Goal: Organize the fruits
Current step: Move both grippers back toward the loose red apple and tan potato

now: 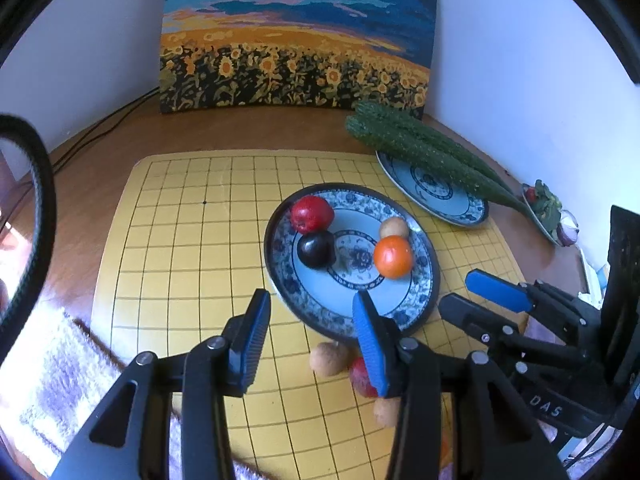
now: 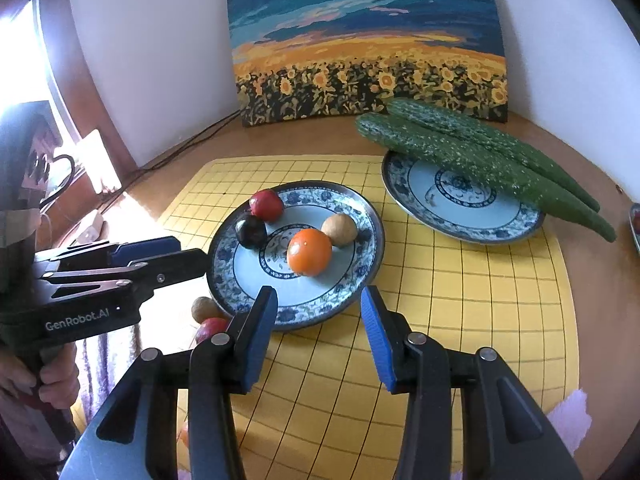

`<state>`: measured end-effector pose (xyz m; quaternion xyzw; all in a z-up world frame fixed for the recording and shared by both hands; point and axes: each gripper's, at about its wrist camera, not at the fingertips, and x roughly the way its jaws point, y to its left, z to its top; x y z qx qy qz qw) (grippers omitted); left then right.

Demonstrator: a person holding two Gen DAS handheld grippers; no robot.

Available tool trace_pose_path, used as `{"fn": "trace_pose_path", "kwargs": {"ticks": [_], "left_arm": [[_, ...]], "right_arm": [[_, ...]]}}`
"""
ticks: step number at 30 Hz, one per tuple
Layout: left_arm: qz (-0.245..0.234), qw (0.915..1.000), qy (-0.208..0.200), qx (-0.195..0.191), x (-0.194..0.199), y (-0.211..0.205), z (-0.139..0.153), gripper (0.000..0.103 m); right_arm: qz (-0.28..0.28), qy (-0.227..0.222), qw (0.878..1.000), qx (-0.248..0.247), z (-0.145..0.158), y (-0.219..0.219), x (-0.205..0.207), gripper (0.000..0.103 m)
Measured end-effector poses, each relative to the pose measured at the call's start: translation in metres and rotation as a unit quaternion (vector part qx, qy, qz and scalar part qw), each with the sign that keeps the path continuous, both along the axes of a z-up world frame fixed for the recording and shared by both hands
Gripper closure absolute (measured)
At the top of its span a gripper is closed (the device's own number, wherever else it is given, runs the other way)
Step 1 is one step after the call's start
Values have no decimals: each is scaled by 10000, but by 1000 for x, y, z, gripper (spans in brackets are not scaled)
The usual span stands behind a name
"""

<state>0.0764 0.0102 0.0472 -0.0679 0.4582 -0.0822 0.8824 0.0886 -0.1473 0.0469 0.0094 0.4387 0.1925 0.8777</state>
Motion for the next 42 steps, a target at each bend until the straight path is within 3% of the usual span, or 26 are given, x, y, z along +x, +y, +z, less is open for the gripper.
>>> {"fn": "trace_pose_path", "kwargs": {"ticks": [13, 23, 36, 42], "left_arm": [[24, 9998, 106, -165, -26, 4, 0, 58], [-199, 9991, 237, -275, -38, -22, -3, 58], [70, 9977, 622, -256, -37, -35, -17, 64], [202, 9977, 613, -201, -31, -40, -21, 67]], "right_arm": [[-107, 91, 9999, -9, -3, -7, -20, 58], [-121, 181, 9998, 19, -8, -12, -32, 58], [-81, 151, 9998, 130, -13, -21, -41, 58], [-39, 161, 9997, 178, -15, -25, -43, 58]]}}
